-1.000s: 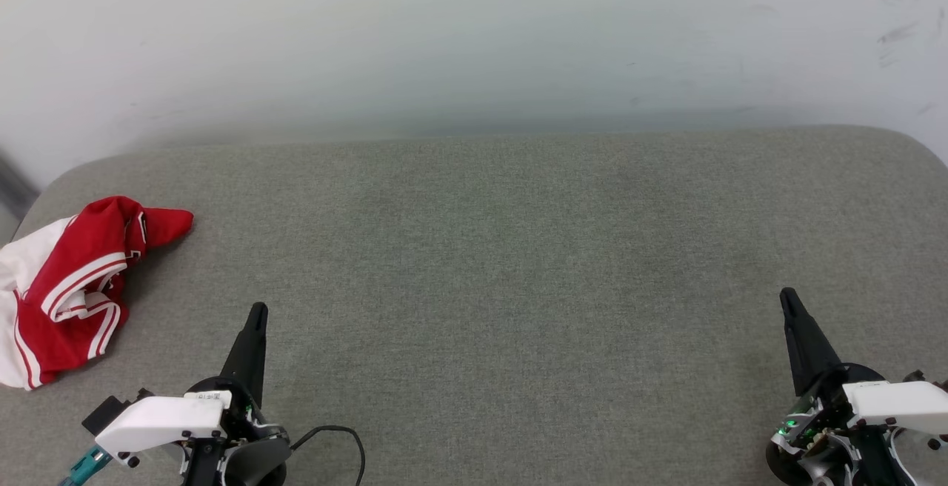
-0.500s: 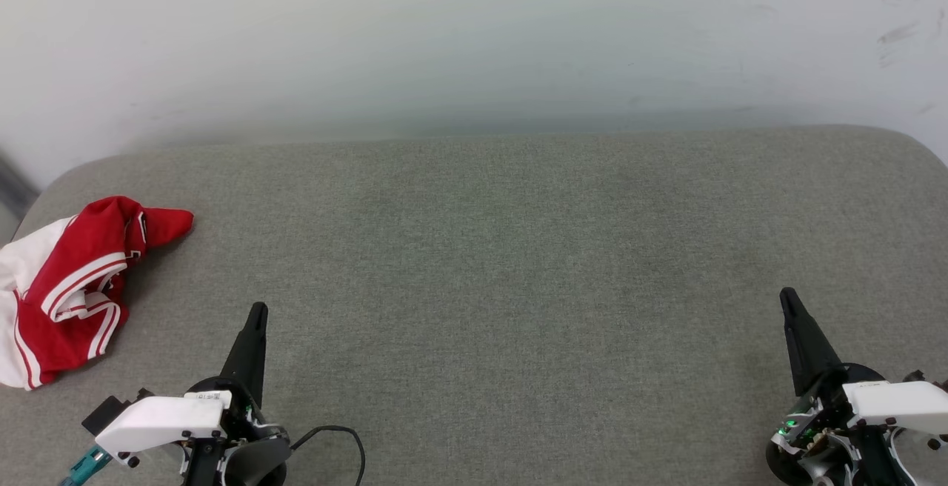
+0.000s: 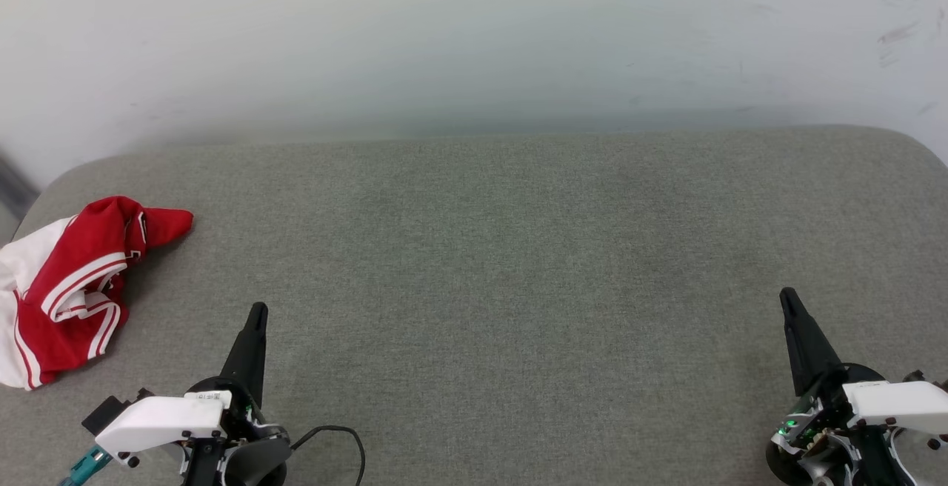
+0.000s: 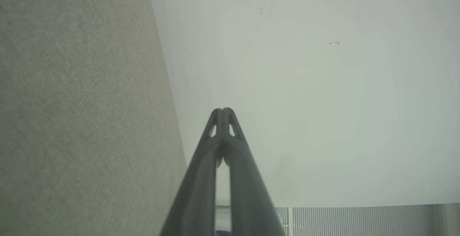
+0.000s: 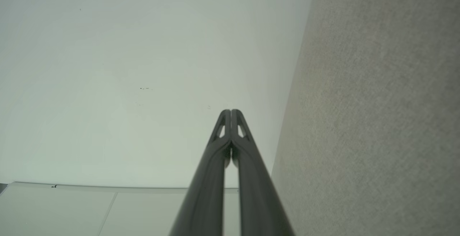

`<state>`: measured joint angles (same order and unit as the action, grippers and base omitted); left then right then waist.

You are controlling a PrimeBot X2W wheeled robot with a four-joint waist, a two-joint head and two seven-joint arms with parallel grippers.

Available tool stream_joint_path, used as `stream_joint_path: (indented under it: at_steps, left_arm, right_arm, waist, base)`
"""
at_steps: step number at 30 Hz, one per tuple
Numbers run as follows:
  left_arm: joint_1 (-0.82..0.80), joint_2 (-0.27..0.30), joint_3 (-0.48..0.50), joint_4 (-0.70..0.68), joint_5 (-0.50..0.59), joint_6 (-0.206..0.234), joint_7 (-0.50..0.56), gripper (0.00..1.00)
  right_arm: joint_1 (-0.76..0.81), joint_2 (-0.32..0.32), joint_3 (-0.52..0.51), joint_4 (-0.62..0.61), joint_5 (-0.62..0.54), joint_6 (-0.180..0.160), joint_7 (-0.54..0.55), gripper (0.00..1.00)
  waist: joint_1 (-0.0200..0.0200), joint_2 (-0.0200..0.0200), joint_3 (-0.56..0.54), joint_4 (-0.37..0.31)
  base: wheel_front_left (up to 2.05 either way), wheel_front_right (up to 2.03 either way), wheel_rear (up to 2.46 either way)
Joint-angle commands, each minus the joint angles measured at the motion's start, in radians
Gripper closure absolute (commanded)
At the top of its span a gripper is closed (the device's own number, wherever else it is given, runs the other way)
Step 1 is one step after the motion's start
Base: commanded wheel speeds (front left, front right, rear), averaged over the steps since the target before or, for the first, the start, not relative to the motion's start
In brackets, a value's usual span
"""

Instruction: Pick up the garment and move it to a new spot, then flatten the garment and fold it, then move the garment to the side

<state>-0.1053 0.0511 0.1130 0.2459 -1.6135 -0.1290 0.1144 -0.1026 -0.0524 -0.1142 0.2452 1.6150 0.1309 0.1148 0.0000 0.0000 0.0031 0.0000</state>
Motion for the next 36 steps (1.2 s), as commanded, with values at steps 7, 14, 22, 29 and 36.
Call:
stream_joint_path:
  at_steps: [7,14,22,29,36]
  left_arm:
    - [-0.008,-0.001,0.003,0.000,0.002,-0.003,0.002,1.00]
    - [-0.008,-0.001,0.003,0.000,0.002,-0.003,0.002,1.00]
    - [0.003,-0.001,-0.001,0.007,0.000,0.000,-0.001,0.00]
    - [0.033,-0.002,-0.011,0.003,0.014,0.001,-0.029,0.00]
    - [0.053,-0.002,-0.014,-0.025,0.041,0.001,-0.063,0.00]
  right_arm:
    - [-0.013,0.004,0.001,0.001,-0.004,0.000,0.001,1.00]
    - [-0.013,0.004,0.001,0.001,-0.004,0.000,0.001,1.00]
    - [0.005,0.000,0.001,0.006,0.000,0.000,0.000,0.00]
    - [0.029,0.001,0.023,0.013,-0.016,0.000,-0.028,0.00]
    - [0.037,0.001,0.033,0.010,-0.047,0.000,-0.062,0.00]
  waist:
    - [0.0000,0.0000,0.000,0.000]
    - [0.0000,0.0000,0.000,0.000]
    - [0.0000,0.0000,0.000,0.000]
    - [0.0000,0.0000,0.001,-0.001]
    - [0.0000,0.0000,0.002,-0.003]
  base:
    - [0.00,0.00,0.00]
    - [0.00,0.00,0.00]
    - [0.00,0.00,0.00]
    - [0.00,0.00,0.00]
    - [0.00,0.00,0.00]
